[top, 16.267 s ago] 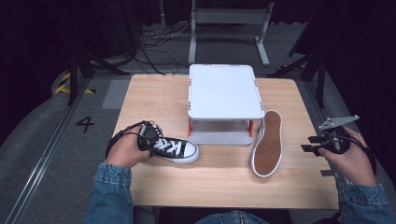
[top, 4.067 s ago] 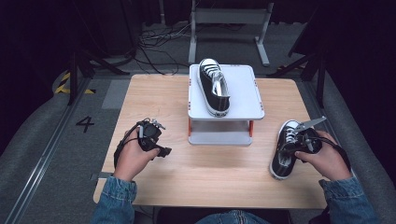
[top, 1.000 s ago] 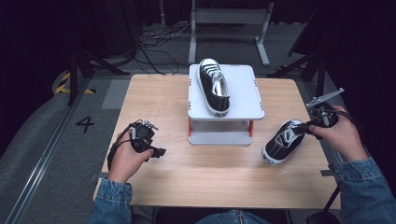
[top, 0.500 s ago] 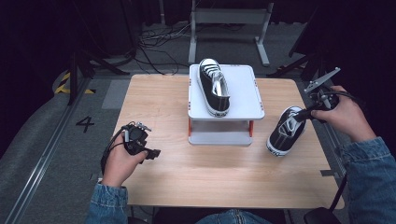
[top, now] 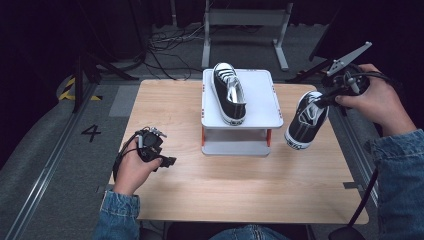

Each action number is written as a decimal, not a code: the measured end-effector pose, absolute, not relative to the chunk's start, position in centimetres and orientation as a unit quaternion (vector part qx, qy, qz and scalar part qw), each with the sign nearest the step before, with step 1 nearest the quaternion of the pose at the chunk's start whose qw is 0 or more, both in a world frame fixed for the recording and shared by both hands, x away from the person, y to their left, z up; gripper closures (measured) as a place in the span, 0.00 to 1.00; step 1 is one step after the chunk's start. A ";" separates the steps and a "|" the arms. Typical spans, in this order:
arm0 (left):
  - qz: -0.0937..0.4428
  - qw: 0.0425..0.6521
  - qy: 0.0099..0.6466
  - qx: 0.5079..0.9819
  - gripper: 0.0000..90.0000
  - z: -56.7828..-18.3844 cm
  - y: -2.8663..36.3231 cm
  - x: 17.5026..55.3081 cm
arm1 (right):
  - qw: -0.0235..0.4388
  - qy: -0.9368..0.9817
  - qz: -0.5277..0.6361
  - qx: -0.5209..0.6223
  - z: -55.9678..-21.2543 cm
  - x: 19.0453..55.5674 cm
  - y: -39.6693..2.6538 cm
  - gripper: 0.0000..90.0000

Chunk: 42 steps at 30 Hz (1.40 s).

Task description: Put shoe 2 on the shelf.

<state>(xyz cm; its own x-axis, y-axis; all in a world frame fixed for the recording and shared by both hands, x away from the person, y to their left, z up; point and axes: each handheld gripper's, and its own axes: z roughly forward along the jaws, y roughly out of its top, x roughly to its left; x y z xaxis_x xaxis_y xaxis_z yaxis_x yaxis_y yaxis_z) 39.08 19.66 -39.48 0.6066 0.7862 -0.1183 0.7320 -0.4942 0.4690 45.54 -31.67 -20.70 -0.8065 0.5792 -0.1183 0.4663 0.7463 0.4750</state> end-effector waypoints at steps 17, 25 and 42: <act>0.061 0.238 0.471 0.847 0.34 -39.7 21.9 37.1 | 0.173 0.938 0.223 0.202 -18.9 48.9 -25.6 0.90; 0.061 0.240 0.485 0.839 0.34 -39.8 22.8 36.4 | 0.181 0.940 0.231 0.176 -19.2 50.7 -23.1 0.90; 0.053 0.245 0.472 0.845 0.34 -39.9 22.0 37.6 | 0.204 0.949 0.205 0.126 -20.5 52.1 -18.3 0.90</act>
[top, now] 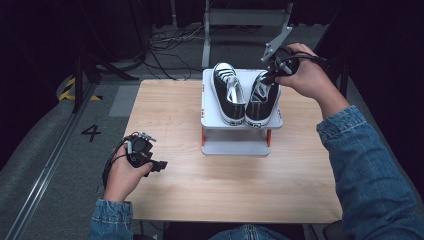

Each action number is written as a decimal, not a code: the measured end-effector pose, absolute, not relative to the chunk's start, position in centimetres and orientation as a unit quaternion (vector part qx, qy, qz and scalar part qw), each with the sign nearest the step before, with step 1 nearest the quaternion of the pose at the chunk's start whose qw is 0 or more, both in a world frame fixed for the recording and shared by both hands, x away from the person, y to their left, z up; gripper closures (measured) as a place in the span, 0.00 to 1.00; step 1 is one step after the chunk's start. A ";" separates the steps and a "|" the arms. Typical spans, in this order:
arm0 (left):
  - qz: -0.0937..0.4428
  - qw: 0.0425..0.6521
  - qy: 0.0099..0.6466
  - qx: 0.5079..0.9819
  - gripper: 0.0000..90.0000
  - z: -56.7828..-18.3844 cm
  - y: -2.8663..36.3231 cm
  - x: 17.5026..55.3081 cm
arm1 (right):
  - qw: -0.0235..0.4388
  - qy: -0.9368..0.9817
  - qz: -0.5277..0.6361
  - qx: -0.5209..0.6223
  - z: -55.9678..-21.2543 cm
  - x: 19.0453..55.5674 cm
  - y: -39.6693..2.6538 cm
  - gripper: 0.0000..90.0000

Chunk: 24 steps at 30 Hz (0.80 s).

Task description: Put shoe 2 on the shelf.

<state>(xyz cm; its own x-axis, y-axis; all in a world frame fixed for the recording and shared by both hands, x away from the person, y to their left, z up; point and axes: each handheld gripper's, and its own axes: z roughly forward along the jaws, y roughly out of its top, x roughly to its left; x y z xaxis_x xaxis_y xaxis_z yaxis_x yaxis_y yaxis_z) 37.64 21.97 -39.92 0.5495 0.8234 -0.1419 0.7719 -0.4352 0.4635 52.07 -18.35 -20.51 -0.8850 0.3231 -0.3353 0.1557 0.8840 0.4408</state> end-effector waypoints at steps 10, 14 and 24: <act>0.050 0.245 0.469 0.847 0.34 -40.0 21.9 37.8 | 0.254 0.943 0.204 0.070 -20.8 51.6 -16.7 0.90; 0.053 0.243 0.469 0.848 0.34 -40.0 21.8 38.1 | 0.255 0.937 0.235 0.052 -21.1 50.8 -17.0 0.91; 0.046 0.243 0.461 0.852 0.34 -40.2 21.3 38.5 | 0.225 0.931 0.266 0.106 -22.0 51.1 -18.2 0.85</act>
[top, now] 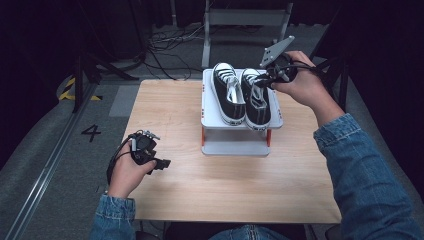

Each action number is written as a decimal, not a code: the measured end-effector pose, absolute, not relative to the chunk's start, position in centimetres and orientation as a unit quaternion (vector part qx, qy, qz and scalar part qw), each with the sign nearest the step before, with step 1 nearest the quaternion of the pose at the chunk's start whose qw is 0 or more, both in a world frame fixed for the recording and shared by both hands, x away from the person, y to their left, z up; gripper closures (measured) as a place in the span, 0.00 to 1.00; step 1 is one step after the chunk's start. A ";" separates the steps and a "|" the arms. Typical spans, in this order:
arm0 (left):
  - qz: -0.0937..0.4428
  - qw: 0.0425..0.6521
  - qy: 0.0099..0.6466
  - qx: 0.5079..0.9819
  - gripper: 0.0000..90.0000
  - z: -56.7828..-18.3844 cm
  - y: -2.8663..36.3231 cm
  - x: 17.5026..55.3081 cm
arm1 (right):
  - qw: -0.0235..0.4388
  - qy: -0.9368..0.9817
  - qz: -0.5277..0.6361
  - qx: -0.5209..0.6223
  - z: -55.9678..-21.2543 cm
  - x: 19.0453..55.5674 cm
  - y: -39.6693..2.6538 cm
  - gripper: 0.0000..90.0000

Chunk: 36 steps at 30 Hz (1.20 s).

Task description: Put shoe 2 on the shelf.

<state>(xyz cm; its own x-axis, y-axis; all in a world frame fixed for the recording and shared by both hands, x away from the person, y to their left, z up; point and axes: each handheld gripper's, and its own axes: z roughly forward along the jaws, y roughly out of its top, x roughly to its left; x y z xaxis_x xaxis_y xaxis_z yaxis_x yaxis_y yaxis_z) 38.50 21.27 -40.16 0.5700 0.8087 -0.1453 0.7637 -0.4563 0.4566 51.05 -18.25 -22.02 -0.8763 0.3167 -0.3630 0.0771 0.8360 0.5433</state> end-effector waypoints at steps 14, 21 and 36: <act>0.046 0.236 0.456 0.857 0.34 -40.3 20.6 38.6 | 0.189 0.883 0.349 0.251 -22.5 42.9 -22.6 0.54; 0.045 0.236 0.456 0.857 0.34 -40.3 20.6 38.7 | 0.145 0.888 0.309 0.308 -25.1 41.2 -22.5 0.60; 0.042 0.236 0.458 0.856 0.34 -40.5 20.7 38.6 | 0.107 0.889 0.291 0.337 -26.5 42.4 -21.5 0.61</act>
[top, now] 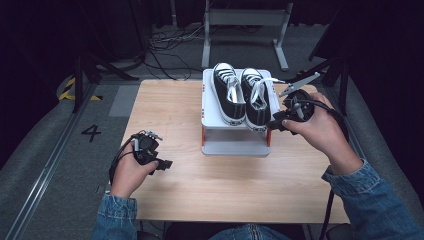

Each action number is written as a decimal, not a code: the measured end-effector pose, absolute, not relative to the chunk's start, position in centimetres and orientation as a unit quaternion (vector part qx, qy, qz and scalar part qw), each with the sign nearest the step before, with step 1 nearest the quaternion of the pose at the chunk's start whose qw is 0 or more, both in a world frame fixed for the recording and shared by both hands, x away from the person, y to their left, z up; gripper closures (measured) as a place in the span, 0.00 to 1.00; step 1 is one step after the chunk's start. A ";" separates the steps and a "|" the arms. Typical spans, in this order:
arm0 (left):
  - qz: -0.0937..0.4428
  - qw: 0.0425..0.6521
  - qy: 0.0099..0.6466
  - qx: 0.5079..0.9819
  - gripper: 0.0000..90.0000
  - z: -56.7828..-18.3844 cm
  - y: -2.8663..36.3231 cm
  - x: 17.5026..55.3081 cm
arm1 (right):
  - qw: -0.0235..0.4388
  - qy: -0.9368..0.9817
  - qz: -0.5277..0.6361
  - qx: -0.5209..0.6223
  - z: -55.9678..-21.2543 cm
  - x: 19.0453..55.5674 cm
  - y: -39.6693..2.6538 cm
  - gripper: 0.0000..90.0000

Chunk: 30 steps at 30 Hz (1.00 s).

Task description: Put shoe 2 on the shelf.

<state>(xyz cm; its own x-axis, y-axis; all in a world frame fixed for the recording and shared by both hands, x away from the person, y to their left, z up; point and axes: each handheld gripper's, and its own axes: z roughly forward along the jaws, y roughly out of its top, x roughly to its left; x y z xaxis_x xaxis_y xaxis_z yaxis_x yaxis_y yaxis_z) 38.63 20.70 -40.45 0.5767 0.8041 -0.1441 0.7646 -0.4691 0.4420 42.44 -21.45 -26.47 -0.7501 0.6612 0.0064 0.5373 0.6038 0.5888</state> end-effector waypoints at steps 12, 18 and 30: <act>0.042 0.237 0.461 0.854 0.34 -40.5 20.8 38.6 | 0.160 0.890 0.278 0.324 -26.5 42.8 -20.5 0.74; 0.043 0.237 0.460 0.854 0.34 -40.4 21.0 38.6 | 0.166 0.869 0.328 0.331 -27.1 42.0 -22.5 0.62; 0.055 0.217 0.465 0.856 0.33 -41.3 21.9 38.4 | 0.180 0.823 0.336 0.420 -30.1 40.3 -32.3 0.46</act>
